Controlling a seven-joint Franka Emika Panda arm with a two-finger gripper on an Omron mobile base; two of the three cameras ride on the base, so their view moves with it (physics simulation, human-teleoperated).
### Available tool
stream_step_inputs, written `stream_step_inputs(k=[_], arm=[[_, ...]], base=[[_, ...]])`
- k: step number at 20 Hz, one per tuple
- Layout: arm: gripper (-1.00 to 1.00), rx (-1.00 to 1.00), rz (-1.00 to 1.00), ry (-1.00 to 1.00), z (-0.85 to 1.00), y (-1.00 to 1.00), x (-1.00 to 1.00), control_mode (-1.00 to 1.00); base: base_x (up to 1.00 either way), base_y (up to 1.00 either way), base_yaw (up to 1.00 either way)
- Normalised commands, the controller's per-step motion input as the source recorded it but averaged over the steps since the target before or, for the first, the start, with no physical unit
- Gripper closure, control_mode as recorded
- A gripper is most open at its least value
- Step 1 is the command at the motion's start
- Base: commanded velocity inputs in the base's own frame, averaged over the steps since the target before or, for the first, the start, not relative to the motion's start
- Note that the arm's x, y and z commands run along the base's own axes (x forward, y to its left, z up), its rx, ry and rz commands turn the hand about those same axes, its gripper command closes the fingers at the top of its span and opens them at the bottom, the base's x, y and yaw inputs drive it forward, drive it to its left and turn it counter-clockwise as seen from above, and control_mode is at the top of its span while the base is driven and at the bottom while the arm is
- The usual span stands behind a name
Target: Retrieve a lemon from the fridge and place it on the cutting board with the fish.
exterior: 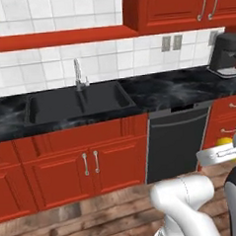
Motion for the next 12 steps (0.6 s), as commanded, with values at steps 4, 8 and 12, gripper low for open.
stream_step_inputs(k=[4,8,12], arm=[[1.00,0.00,0.00,0.00,0.00,0.00,0.00,1.00],[1.00,0.00,0.00,0.00,0.00,0.00,0.00,1.00],[1.00,0.00,0.00,0.00,0.00,0.00,0.00,1.00]], base=[[0.37,0.91,-0.13],[0.37,0.96,-0.12],[0.38,1.00,-0.10]])
